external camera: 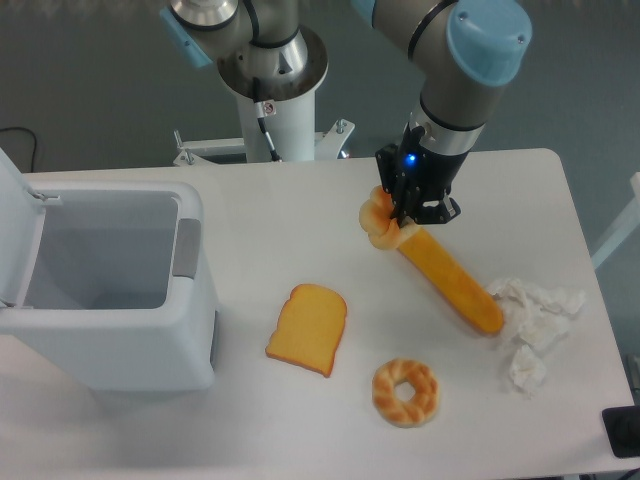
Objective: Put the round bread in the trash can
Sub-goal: 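Close the gripper on the round twisted bread roll and lift it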
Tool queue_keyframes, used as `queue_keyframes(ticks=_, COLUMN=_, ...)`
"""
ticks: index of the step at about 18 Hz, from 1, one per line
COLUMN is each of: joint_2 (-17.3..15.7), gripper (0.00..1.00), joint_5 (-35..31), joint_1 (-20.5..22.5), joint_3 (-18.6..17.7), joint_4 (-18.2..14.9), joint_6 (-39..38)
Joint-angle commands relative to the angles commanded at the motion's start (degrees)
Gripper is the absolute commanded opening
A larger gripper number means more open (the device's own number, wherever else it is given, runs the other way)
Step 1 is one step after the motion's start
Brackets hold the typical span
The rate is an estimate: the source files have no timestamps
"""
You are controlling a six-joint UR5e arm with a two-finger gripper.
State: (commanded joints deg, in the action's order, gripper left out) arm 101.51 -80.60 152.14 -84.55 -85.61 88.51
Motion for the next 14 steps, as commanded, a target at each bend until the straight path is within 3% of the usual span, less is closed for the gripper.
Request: queue_keyframes(ticks=14, joint_2=0.26, gripper=0.0, joint_5=2.29, joint_1=-0.35, joint_3=0.35, joint_4=0.0, joint_6=-3.25)
